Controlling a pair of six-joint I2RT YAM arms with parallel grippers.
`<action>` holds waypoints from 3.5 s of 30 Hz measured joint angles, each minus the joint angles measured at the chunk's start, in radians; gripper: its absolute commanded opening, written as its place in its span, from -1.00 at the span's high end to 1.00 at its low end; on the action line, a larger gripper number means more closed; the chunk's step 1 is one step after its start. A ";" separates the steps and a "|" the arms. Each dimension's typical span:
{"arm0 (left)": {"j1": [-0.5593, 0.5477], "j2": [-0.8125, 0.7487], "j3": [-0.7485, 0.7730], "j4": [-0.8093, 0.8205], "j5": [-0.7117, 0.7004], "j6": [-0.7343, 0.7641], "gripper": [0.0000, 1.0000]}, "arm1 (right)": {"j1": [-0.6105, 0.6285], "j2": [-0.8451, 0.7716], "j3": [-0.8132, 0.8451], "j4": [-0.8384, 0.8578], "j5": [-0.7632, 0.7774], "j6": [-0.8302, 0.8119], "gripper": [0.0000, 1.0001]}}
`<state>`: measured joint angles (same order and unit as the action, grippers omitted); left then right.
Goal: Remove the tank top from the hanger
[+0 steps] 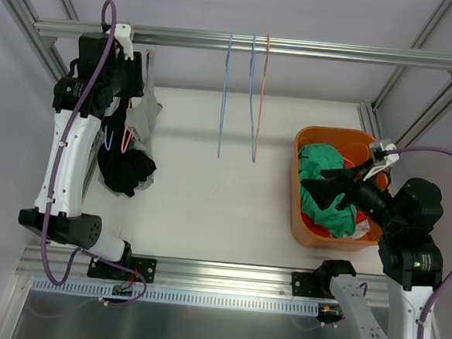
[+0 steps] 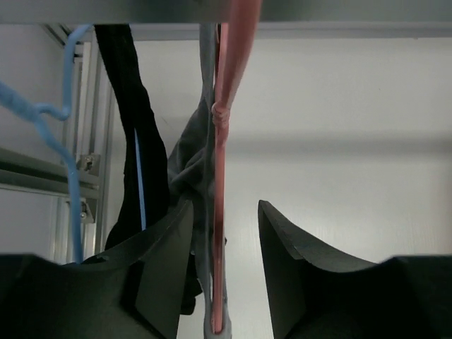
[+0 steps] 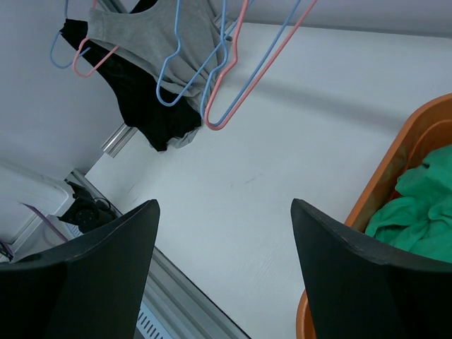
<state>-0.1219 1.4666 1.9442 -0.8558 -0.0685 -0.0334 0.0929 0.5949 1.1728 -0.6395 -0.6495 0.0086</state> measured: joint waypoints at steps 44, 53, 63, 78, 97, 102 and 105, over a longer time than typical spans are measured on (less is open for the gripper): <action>-0.069 -0.427 -0.285 -0.005 0.463 -0.114 1.00 | 0.053 0.051 -0.024 0.225 -0.278 0.112 -0.60; -0.069 -0.733 -0.549 0.000 0.615 -0.174 1.00 | 0.406 0.130 -0.031 0.289 -0.147 0.129 -0.49; -0.069 -1.044 -0.698 -0.020 0.845 -0.267 1.00 | 1.059 0.412 0.025 0.391 0.439 0.018 -0.39; -0.069 -1.094 -0.745 -0.048 0.880 -0.320 1.00 | 1.170 0.723 0.175 0.452 0.925 -0.125 0.85; -0.111 -1.082 -0.631 -0.122 0.848 -0.272 1.00 | 1.001 0.697 0.340 0.333 0.968 -0.182 0.99; -0.135 -1.080 -0.534 -0.122 0.866 -0.261 1.00 | 0.968 0.724 0.397 0.282 0.894 -0.187 0.99; -0.135 -1.069 -0.473 -0.121 0.878 -0.256 1.00 | 0.966 0.726 0.411 0.256 0.828 -0.187 0.99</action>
<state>-0.2565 0.3973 1.4712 -0.9771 0.8097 -0.2897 1.0584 1.3212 1.5841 -0.3836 0.1783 -0.1783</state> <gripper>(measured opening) 0.028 0.037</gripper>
